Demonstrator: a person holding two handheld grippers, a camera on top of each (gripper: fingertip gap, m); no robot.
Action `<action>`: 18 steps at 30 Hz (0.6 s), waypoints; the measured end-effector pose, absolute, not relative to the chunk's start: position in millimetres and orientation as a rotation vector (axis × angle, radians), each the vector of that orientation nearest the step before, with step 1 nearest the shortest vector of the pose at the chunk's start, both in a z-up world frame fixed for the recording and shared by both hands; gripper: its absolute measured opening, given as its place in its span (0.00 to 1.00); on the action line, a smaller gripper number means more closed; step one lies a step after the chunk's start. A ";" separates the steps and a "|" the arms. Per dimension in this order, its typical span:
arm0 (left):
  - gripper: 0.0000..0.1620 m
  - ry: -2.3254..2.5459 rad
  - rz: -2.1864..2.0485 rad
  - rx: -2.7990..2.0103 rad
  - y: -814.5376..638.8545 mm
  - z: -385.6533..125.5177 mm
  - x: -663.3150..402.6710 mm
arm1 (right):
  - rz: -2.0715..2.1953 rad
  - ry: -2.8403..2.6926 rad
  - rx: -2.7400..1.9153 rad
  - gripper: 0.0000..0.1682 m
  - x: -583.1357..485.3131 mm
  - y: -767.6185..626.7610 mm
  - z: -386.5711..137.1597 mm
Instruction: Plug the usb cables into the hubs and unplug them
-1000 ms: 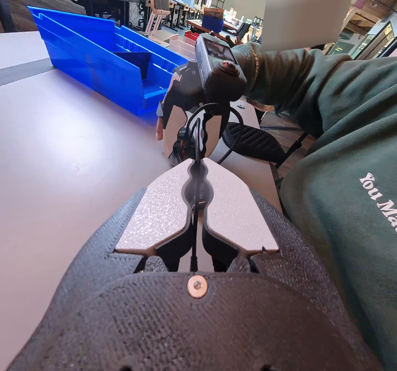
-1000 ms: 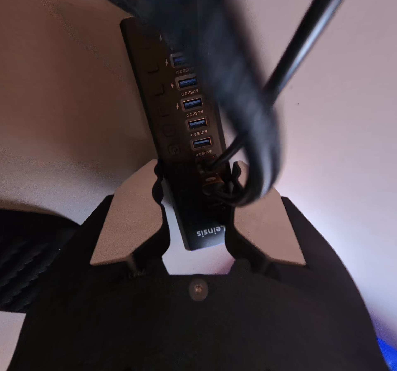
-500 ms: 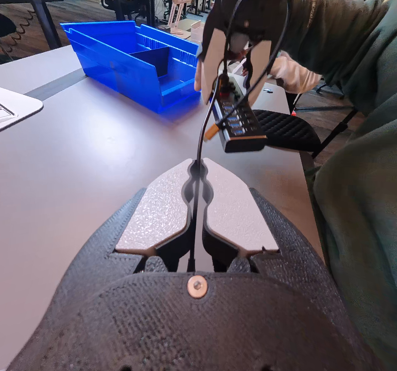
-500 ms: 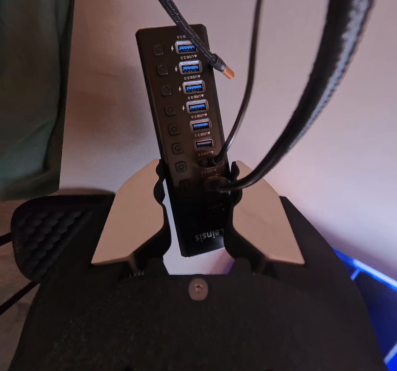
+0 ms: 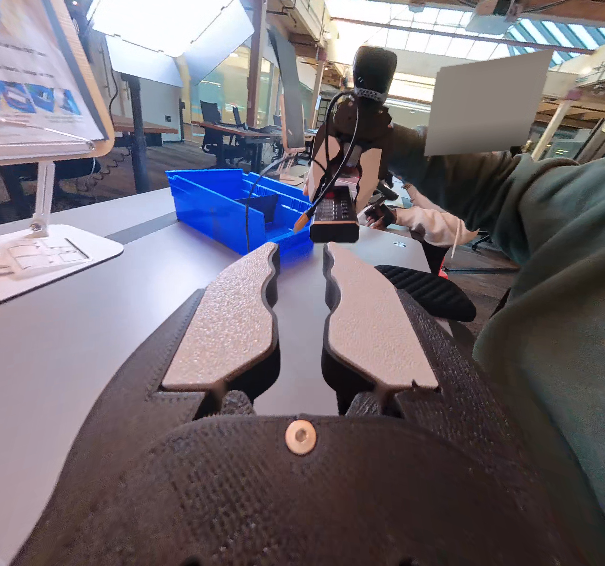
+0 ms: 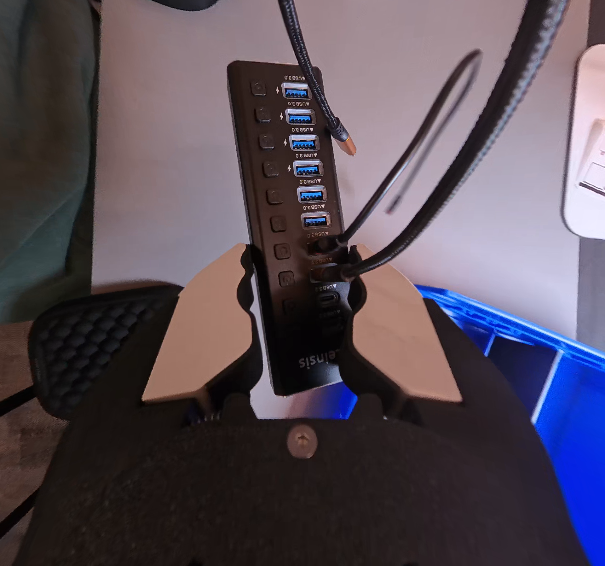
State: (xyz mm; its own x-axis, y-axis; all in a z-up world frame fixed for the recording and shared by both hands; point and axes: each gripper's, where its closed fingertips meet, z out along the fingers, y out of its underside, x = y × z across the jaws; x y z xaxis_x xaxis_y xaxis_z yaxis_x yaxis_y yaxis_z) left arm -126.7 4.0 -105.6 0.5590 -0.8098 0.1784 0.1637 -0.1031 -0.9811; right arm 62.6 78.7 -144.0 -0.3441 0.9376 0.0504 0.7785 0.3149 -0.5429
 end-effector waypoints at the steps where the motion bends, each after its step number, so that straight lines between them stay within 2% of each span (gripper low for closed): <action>1: 0.16 0.587 -0.896 -1.465 6.2 -110.5 -128.0 | 0.596 -2.208 -1.538 0.34 65.3 85.6 -139.7; 6: 0.25 0.625 -0.752 -1.575 19.4 -140.9 -127.2 | 0.411 -1.992 -1.580 0.34 87.3 149.1 -91.9; 9: 0.26 0.660 -0.684 -1.599 23.4 -150.9 -123.0 | 0.231 -1.842 -1.643 0.34 109.7 205.9 -68.7; 11: 0.18 0.670 -0.661 -1.601 24.2 -154.5 -120.8 | 0.139 -1.758 -1.702 0.34 125.5 242.9 -63.3; 14: 0.00 0.709 -0.618 -1.593 22.0 -158.1 -119.7 | 0.020 -1.687 -1.817 0.34 149.8 291.0 -75.0; 18: 0.00 0.723 -0.583 -1.614 23.6 -164.2 -121.1 | -0.073 -1.635 -1.983 0.34 180.5 343.0 -112.4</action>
